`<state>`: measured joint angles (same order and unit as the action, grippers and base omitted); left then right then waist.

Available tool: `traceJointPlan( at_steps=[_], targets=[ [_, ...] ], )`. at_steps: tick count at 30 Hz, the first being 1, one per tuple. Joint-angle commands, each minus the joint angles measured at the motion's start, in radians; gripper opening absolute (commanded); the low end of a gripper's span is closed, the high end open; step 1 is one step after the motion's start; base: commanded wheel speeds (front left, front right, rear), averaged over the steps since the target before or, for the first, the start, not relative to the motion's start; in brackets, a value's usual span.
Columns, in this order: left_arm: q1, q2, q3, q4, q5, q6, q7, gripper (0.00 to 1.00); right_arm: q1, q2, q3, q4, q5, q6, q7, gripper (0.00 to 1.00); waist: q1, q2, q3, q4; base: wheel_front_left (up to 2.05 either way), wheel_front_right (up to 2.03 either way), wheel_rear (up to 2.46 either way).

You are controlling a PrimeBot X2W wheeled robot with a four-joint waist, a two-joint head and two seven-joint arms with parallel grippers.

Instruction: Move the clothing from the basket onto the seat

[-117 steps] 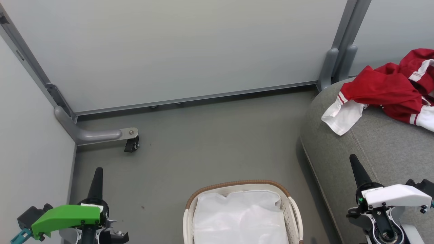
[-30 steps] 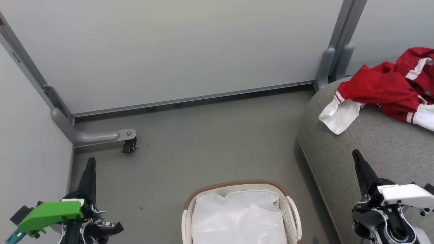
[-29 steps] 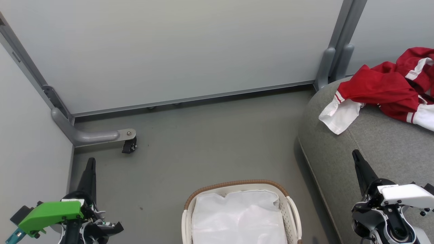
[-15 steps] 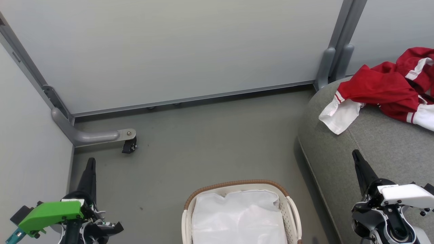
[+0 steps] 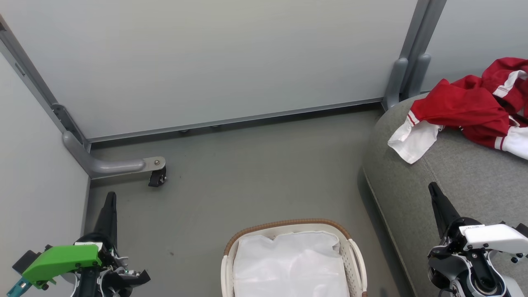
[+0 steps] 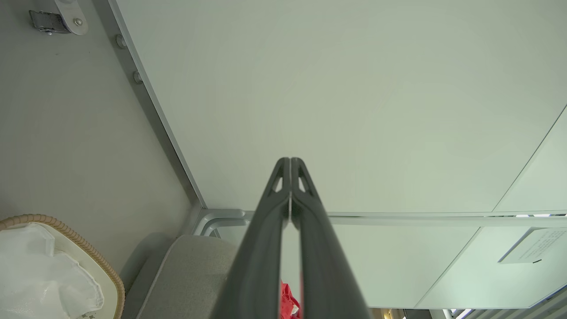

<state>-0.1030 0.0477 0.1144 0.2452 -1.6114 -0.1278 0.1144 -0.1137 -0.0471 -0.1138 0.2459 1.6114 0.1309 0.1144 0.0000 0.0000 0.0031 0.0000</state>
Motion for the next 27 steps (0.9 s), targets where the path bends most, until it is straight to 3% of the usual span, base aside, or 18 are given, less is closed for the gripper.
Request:
traceJointPlan(
  at_steps=[1, 27],
  targets=[
    [-0.011, 0.005, 0.002, -0.002, -0.003, -0.006, 0.003, 0.00, 0.010, -0.006, -0.002, -0.004, 0.003, 0.000, 0.003, 0.00, 0.0000, 0.0000, 0.000, 0.000, 0.00, 0.00, 0.00],
    [-0.011, 0.005, 0.002, -0.002, -0.003, -0.006, 0.003, 0.00, 0.010, -0.006, -0.002, -0.004, 0.003, 0.000, 0.003, 0.00, 0.0000, 0.0000, 0.000, 0.000, 0.00, 0.00, 0.00]
  ],
)
